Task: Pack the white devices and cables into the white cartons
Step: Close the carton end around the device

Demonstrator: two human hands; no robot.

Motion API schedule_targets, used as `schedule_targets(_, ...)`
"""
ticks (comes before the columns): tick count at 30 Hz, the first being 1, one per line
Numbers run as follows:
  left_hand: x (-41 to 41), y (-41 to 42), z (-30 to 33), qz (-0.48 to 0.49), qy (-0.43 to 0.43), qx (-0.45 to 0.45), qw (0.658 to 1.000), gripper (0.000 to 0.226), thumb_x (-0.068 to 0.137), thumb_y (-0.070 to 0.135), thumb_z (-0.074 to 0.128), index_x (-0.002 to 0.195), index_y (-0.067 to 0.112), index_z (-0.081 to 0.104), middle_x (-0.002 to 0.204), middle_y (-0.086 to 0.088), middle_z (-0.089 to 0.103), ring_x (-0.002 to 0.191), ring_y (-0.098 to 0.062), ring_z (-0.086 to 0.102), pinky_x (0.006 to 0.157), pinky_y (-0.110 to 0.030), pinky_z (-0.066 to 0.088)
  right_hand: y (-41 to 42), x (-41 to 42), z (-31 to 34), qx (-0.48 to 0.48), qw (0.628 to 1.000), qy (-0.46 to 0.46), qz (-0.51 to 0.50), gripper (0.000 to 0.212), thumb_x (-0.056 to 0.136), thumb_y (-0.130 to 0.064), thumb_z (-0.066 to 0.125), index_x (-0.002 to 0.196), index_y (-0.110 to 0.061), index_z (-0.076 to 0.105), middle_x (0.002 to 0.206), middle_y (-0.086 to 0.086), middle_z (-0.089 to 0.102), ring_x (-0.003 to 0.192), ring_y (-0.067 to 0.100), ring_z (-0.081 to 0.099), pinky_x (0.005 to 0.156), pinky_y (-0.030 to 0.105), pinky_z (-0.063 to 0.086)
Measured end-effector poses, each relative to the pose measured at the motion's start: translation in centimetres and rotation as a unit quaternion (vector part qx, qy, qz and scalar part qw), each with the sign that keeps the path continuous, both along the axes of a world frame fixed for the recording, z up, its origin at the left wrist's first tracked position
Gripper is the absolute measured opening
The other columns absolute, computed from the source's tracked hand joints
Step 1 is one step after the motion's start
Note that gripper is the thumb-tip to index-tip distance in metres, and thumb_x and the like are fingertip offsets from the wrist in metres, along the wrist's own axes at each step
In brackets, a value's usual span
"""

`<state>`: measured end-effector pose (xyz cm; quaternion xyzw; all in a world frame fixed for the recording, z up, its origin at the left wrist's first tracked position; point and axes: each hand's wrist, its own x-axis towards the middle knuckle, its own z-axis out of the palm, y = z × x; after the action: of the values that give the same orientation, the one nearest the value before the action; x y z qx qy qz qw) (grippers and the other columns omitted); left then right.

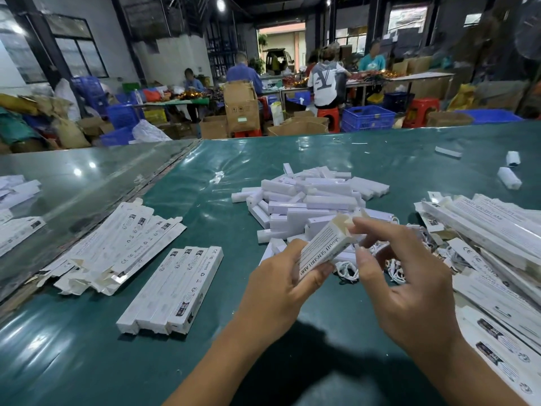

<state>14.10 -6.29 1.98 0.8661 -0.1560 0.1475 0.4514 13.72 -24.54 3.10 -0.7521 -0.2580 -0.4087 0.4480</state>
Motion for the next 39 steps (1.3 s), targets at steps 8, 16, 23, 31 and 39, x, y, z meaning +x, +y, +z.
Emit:
schedule_targets(8, 0.1, -0.1, -0.7, 0.022, 0.009, 0.053, 0.998, 0.044, 0.089, 0.069, 0.047, 0.108, 0.030, 0.056, 0.085, 0.004, 0.067, 0.081, -0.021, 0.069, 0.072, -0.044, 0.054, -0.2, 0.5, 0.1, 0.078, 0.987, 0.132, 0.045, 0.029, 0.096, -0.026, 0.059, 0.119, -0.038, 0.070, 0.115, -0.019, 0.068, 0.093, 0.014, 0.071, 0.076, 0.030, 0.059)
schedule_targets(16, -0.1, -0.2, -0.9, 0.022, -0.024, 0.101, 0.994, 0.048, 0.089, 0.073, 0.043, 0.104, 0.030, 0.059, 0.072, 0.015, 0.057, 0.067, -0.007, 0.053, 0.060, -0.024, 0.040, 0.1, 1.0, 0.0, 0.239, 0.931, 0.257, 0.095, 0.015, 0.082, -0.043, 0.074, 0.088, -0.030, 0.080, 0.084, -0.009, 0.072, 0.066, 0.004, 0.059, 0.069, 0.025, 0.049)
schedule_targets(23, -0.4, -0.5, -0.8, 0.026, -0.046, 0.150, 0.987, 0.057, 0.088, 0.076, 0.036, 0.094, 0.023, 0.056, 0.069, 0.008, 0.052, 0.069, -0.013, 0.045, 0.061, -0.026, 0.038, 0.1, 1.7, -1.0, 0.354, 0.858, 0.351, 0.119, 0.047, 0.058, -0.050, 0.082, 0.095, -0.022, 0.074, 0.088, -0.005, 0.073, 0.072, 0.007, 0.061, 0.064, 0.023, 0.045)
schedule_targets(31, -0.3, -0.4, -0.6, 0.027, -0.009, 0.184, 0.983, 0.043, 0.097, 0.063, 0.042, 0.110, 0.024, 0.055, 0.079, 0.012, 0.050, 0.073, -0.012, 0.042, 0.067, -0.031, 0.039, 0.7, 0.9, -1.0, 0.166, 0.919, 0.334, 0.132, 0.022, 0.096, -0.060, 0.053, 0.103, -0.055, 0.073, 0.099, -0.005, 0.079, 0.094, 0.013, 0.075, 0.092, 0.042, 0.056)
schedule_targets(39, -0.3, 0.0, -0.4, 0.035, -0.031, 0.220, 0.974, 0.038, 0.095, 0.062, 0.041, 0.109, 0.030, 0.054, 0.091, 0.010, 0.064, 0.090, -0.015, 0.050, 0.062, -0.027, 0.027, 0.3, 0.9, -1.0, 0.076, 0.954, 0.287, 0.048, 0.041, 0.089, -0.074, 0.037, 0.105, -0.056, 0.070, 0.096, 0.026, 0.069, 0.091, 0.042, 0.068, 0.072, 0.041, 0.054)
